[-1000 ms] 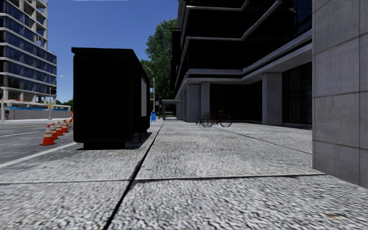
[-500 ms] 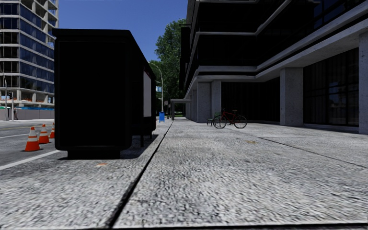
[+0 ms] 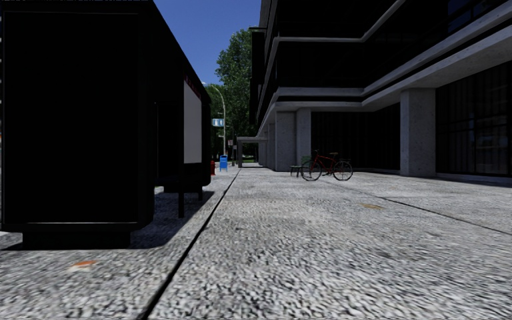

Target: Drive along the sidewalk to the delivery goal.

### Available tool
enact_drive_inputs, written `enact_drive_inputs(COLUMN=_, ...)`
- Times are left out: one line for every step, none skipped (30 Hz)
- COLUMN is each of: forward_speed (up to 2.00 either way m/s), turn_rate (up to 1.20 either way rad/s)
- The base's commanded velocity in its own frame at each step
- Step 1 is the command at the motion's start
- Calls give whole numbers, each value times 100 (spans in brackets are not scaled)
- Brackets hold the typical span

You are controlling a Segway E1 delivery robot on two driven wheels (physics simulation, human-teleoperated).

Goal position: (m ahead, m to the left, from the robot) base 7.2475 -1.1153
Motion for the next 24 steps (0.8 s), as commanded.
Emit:
enact_drive_inputs(forward_speed=200, turn_rate=0)
enact_drive_inputs(forward_speed=200, turn_rate=0)
enact_drive_inputs(forward_speed=200, turn_rate=0)
enact_drive_inputs(forward_speed=200, turn_rate=0)
enact_drive_inputs(forward_speed=200, turn_rate=0)
enact_drive_inputs(forward_speed=200, turn_rate=0)
enact_drive_inputs(forward_speed=200, turn_rate=0)
enact_drive_inputs(forward_speed=200, turn_rate=-11)
enact_drive_inputs(forward_speed=200, turn_rate=-22)
enact_drive_inputs(forward_speed=200, turn_rate=-25)
enact_drive_inputs(forward_speed=200, turn_rate=-26)
enact_drive_inputs(forward_speed=200, turn_rate=-29)
enact_drive_inputs(forward_speed=200, turn_rate=-29)
enact_drive_inputs(forward_speed=200, turn_rate=-37)
enact_drive_inputs(forward_speed=200, turn_rate=-40)
enact_drive_inputs(forward_speed=200, turn_rate=-40)
enact_drive_inputs(forward_speed=200, turn_rate=-40)
enact_drive_inputs(forward_speed=200, turn_rate=-41)
enact_drive_inputs(forward_speed=200, turn_rate=-41)
enact_drive_inputs(forward_speed=200, turn_rate=-2)
enact_drive_inputs(forward_speed=200, turn_rate=-2)
enact_drive_inputs(forward_speed=200, turn_rate=0)
enact_drive_inputs(forward_speed=200, turn_rate=0)
enact_drive_inputs(forward_speed=200, turn_rate=0)
